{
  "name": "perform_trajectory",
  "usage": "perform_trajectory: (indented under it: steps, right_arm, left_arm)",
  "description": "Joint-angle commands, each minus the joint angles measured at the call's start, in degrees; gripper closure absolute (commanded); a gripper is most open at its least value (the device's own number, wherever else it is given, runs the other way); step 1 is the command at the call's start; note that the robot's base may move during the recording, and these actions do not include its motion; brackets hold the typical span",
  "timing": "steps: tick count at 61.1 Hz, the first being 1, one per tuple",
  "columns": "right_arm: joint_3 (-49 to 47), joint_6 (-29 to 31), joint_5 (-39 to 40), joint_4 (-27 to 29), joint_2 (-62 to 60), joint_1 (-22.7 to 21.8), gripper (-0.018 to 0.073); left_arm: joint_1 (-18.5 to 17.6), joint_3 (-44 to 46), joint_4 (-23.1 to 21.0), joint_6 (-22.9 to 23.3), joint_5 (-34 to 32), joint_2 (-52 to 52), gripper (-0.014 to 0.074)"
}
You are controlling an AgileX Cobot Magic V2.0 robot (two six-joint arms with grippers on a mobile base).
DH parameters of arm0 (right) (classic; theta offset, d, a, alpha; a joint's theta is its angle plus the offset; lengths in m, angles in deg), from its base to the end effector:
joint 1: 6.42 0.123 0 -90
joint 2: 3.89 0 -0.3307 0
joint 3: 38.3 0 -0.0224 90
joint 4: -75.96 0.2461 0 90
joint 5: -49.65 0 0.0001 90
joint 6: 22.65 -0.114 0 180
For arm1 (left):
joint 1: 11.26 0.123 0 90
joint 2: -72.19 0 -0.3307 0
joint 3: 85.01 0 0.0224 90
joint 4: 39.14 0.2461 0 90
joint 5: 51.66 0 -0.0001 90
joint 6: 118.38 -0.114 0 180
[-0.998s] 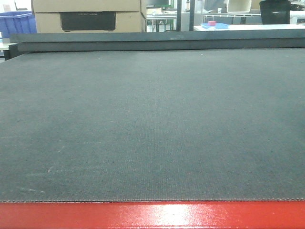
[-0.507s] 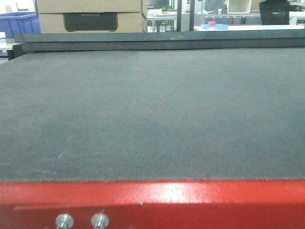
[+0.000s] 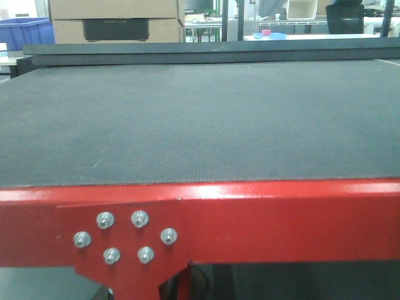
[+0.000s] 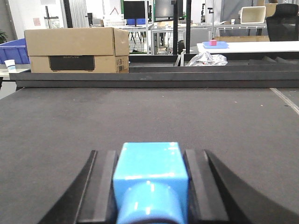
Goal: Grab block from conveyor and place in blue bin
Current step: 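Drive the base away from the conveyor holding both blocks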
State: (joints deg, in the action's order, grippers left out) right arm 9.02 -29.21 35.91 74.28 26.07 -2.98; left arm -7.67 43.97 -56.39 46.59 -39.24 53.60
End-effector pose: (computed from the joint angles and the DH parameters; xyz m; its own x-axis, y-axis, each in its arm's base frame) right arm 0.0625 0.0030 0.3621 -0.0222 0.0847 -0.9962 -0.0513 0.9950 0.0858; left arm 0.0224 -0.0059 0.3519 0.1476 -0.0228 -0.9888 0.0052 0.9997 -0.0223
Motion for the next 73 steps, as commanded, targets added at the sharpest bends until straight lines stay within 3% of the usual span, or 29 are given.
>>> perform_trajectory:
  steps: [1,73]
  right_arm:
    - [0.09,0.19,1.28,-0.54,-0.13,0.01,0.0721]
    - [0.09,0.19,1.28,-0.54,-0.13,0.01,0.0721]
  left_arm:
    - [0.09,-0.12,-0.52,-0.25,-1.39,0.33,0.0707]
    - [0.09,-0.12,-0.52,-0.25,-1.39,0.33,0.0707]
